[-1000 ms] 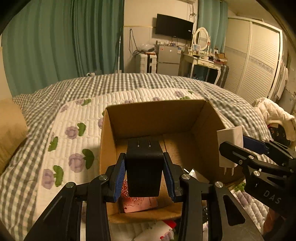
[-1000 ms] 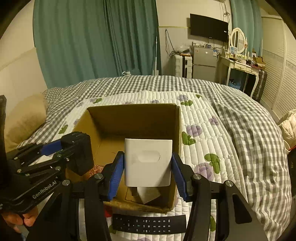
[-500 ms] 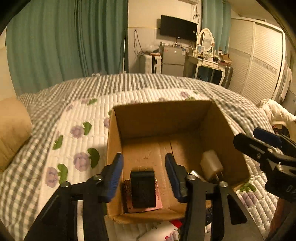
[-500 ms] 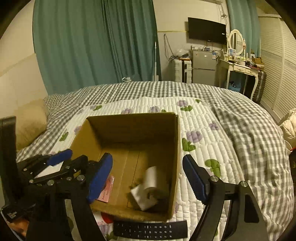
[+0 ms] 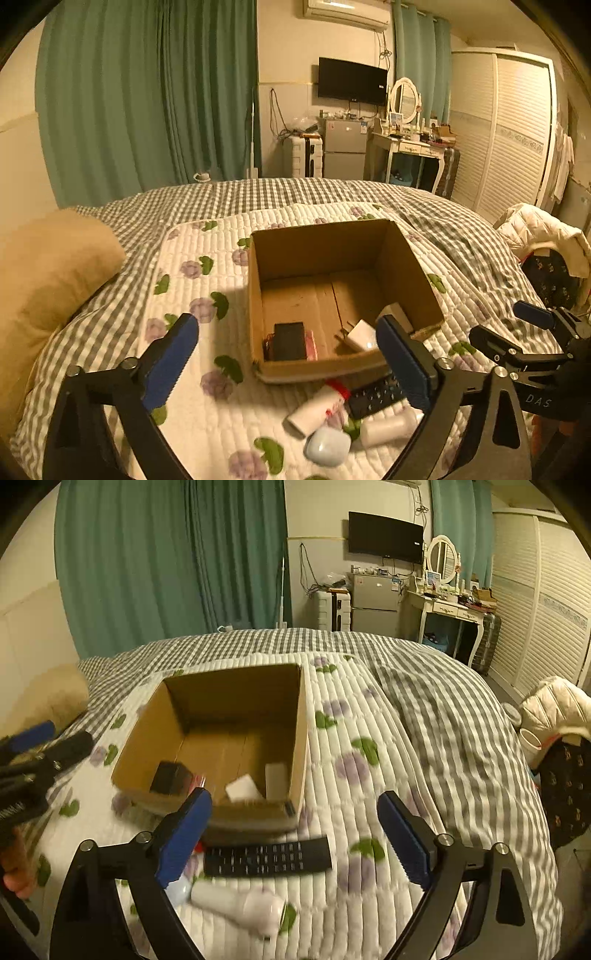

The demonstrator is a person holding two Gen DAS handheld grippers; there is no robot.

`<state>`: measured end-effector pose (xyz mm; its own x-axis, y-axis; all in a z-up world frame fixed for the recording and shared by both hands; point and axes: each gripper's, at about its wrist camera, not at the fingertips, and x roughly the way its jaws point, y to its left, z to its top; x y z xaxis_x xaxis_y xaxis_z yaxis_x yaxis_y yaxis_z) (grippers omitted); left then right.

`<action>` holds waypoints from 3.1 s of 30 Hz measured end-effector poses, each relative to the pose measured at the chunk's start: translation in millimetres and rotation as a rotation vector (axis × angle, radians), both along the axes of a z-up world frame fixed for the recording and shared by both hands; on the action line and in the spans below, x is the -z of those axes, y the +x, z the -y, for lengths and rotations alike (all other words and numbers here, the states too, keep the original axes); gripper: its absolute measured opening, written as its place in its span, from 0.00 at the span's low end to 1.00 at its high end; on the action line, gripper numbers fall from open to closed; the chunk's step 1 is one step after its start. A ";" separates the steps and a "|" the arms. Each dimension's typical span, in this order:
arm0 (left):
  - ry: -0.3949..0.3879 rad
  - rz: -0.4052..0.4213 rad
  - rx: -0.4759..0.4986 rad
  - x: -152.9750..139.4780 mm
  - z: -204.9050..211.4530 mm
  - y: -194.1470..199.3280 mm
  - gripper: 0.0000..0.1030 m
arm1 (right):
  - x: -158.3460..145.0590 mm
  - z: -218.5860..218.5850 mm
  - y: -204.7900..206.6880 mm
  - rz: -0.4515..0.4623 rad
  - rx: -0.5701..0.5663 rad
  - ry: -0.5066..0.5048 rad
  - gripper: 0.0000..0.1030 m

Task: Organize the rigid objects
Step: 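Release the charger into the box with left gripper while right gripper releases adapter there, then grasp the light-blue earbud case with left gripper while right gripper grasps the white dryer, then lower earbud case into the box with left gripper while right gripper lowers the dryer inside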

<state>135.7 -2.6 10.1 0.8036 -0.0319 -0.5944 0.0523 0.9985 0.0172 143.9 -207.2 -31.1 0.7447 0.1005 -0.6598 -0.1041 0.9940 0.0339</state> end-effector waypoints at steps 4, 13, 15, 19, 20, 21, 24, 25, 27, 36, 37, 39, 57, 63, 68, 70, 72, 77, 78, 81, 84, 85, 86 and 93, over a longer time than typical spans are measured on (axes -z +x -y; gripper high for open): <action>-0.017 -0.008 -0.008 8.1 -6.6 -18.9 1.00 | 10.2 -3.5 -17.8 -0.019 -0.006 -0.023 0.95; -0.062 -0.135 -0.057 70.4 -17.3 -19.8 1.00 | 49.8 -20.2 -19.2 -0.114 -0.032 -0.058 0.98; -0.055 -0.159 -0.063 83.9 -15.6 -19.3 1.00 | 58.8 -22.8 -18.7 -0.137 -0.039 -0.063 0.98; -0.038 -0.199 -0.064 106.8 -8.9 -19.8 1.00 | 70.1 -25.8 -19.0 -0.164 -0.039 -0.090 0.98; -0.030 -0.205 -0.062 111.9 -6.6 -20.9 1.00 | 72.6 -26.1 -18.5 -0.174 -0.038 -0.091 0.98; -0.023 -0.210 -0.060 115.6 -5.2 -22.0 1.00 | 76.2 -26.1 -18.5 -0.188 -0.034 -0.094 0.98; -0.018 -0.230 -0.034 128.7 1.5 -24.0 1.00 | 87.2 -27.2 -17.9 -0.231 -0.025 -0.106 0.98; -0.011 -0.241 -0.025 133.5 4.6 -24.4 1.00 | 90.1 -27.8 -17.8 -0.241 -0.023 -0.111 0.98; 0.004 -0.258 -0.008 143.1 10.7 -25.9 0.97 | 92.6 -28.6 -17.8 -0.247 -0.015 -0.125 0.98; 0.022 -0.308 0.075 168.5 35.6 -19.1 0.75 | 95.1 -24.4 -14.6 -0.265 -0.001 -0.111 0.98; 0.040 -0.315 0.070 171.1 37.2 -17.7 0.68 | 95.5 -24.5 -14.0 -0.267 -0.001 -0.111 0.98; 0.030 -0.326 0.097 173.8 37.8 -17.8 0.52 | 97.2 -25.1 -12.2 -0.277 -0.003 -0.110 0.98; -0.031 -0.267 0.008 125.5 -8.3 -32.5 0.48 | 149.0 -79.7 15.2 -0.410 -0.192 -0.257 0.81; -0.034 -0.268 0.018 124.3 -4.6 -33.6 0.48 | 142.3 -80.8 6.0 -0.378 -0.222 -0.232 0.55; -0.036 -0.242 0.019 111.7 -4.2 -35.8 0.48 | 118.1 -78.9 -11.4 -0.287 -0.243 -0.181 0.55; -0.041 -0.230 0.021 103.4 -4.4 -36.4 0.48 | 104.6 -77.0 -17.6 -0.252 -0.245 -0.155 0.55; -0.049 -0.215 0.028 92.1 -4.7 -34.9 0.48 | 87.7 -72.3 -20.4 -0.210 -0.237 -0.127 0.55; -0.059 -0.146 0.049 53.7 -0.3 -22.0 0.48 | 44.3 -62.9 -6.9 -0.111 -0.195 -0.118 0.55; -0.054 -0.132 0.051 47.0 1.8 -18.3 0.48 | 34.6 -60.4 -1.9 -0.095 -0.186 -0.112 0.55; -0.054 -0.094 0.057 27.7 6.9 -0.5 0.48 | 11.0 -47.2 25.4 -0.051 -0.161 -0.087 0.55; -0.061 -0.060 0.059 13.7 10.7 25.5 0.48 | -5.5 -47.7 49.0 -0.023 -0.153 -0.064 0.55; -0.055 -0.056 0.052 11.4 11.8 34.4 0.48 | -9.0 -47.2 56.1 -0.021 -0.153 -0.056 0.55; -0.054 -0.054 0.048 10.4 12.2 41.9 0.48 | -11.4 -46.9 64.7 -0.019 -0.148 -0.051 0.55; -0.017 -0.075 0.024 24.1 12.6 105.1 0.48 | 3.1 -43.4 112.8 -0.049 -0.128 -0.029 0.55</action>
